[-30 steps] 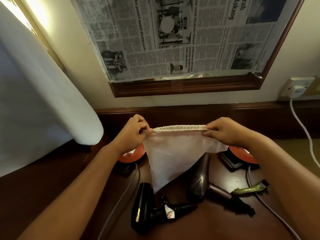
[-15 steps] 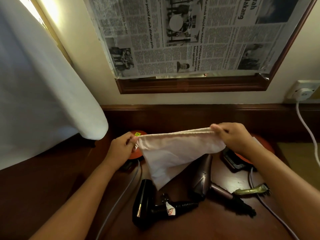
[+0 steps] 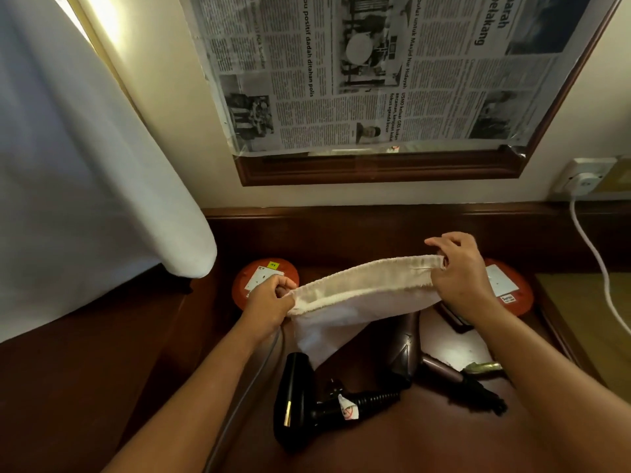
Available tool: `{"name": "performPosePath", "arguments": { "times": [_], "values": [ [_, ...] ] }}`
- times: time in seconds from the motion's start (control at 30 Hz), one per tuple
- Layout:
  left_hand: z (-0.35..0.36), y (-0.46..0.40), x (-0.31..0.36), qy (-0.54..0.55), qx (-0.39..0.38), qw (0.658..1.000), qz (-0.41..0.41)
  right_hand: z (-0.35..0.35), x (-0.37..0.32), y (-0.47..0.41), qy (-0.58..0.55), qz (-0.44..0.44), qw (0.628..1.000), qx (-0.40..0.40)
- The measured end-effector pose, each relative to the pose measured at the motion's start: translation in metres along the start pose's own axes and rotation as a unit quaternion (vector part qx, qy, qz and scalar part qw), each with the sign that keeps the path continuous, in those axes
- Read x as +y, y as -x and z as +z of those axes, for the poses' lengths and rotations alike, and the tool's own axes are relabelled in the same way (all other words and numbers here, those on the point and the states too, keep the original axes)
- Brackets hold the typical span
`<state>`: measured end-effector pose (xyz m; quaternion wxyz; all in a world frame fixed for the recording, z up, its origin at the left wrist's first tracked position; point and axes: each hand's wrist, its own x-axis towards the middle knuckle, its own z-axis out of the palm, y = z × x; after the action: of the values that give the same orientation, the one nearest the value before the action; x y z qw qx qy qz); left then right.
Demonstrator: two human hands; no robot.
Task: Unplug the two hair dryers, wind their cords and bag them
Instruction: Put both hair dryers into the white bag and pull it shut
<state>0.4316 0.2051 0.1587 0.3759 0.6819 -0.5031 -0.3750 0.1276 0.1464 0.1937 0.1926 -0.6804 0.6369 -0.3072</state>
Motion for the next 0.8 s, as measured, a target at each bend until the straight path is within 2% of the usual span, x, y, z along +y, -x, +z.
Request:
{"name": "performPosePath", "arguments": {
  "times": [0.1,0.17,0.27,0.33,0.43,0.53,0.63,0.73,0.8],
  "values": [
    [-0.018,0.001,-0.006,-0.218,0.055,0.970,0.090,-0.001,0.002,0.005,0.058,0.007,0.998,-0.031],
    [-0.025,-0.001,-0.011,-0.271,0.088,0.951,0.121,0.001,0.000,0.009,0.098,0.007,0.994,-0.051],
    [-0.036,-0.004,-0.013,-0.326,0.112,0.934,0.093,0.001,-0.006,0.018,0.150,0.001,0.987,-0.064],
    [-0.041,-0.005,-0.009,-0.316,0.096,0.943,0.030,0.000,-0.012,0.022,0.164,-0.003,0.984,-0.063],
    [-0.039,-0.012,0.004,-0.210,0.076,0.974,-0.036,0.001,-0.026,0.027,0.147,0.002,0.988,-0.045],
    [-0.040,-0.018,0.016,-0.135,0.081,0.987,-0.023,-0.006,-0.037,0.028,0.166,0.021,0.986,-0.013],
    [-0.056,-0.022,0.025,-0.133,0.081,0.988,0.007,-0.023,-0.040,0.021,0.161,0.059,0.985,-0.015],
    [-0.069,-0.024,0.033,-0.186,0.047,0.981,0.044,-0.040,-0.042,0.015,0.186,0.071,0.977,-0.078],
    [-0.077,-0.028,0.039,-0.244,0.043,0.966,0.067,-0.044,-0.045,0.012,0.272,0.053,0.948,-0.156]
  ]
}}
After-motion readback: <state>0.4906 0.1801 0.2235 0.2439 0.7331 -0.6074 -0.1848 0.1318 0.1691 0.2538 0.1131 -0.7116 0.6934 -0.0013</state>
